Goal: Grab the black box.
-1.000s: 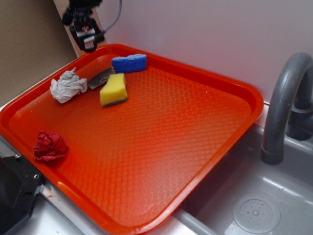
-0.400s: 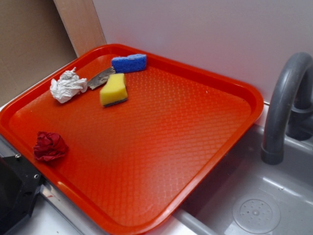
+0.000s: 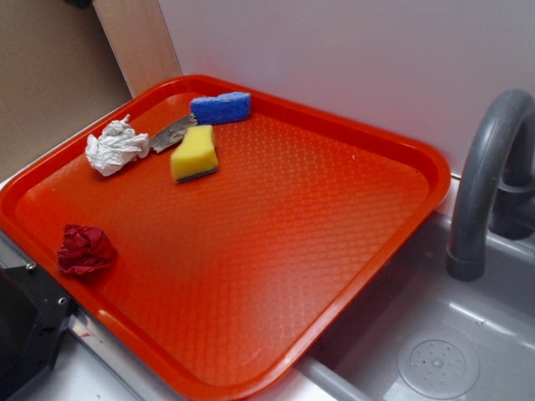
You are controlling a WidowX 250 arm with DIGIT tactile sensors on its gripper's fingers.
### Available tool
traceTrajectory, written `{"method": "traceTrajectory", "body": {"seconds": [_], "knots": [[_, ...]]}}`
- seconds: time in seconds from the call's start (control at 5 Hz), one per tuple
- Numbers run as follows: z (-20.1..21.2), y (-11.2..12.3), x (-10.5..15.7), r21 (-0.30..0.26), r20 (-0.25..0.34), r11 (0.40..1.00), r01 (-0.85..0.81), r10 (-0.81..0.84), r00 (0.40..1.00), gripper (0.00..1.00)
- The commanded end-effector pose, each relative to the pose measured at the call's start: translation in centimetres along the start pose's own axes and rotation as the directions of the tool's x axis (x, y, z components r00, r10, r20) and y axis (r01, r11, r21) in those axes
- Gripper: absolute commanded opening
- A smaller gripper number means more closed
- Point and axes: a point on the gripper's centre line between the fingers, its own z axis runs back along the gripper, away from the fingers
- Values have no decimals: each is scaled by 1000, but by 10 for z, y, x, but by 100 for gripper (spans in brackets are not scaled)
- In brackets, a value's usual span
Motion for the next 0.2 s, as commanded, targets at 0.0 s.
{"method": "traceTrajectory", "body": {"seconds": [0.0], "knots": [[-6, -12, 21, -30, 9, 1000, 10, -9, 1000, 0]]}}
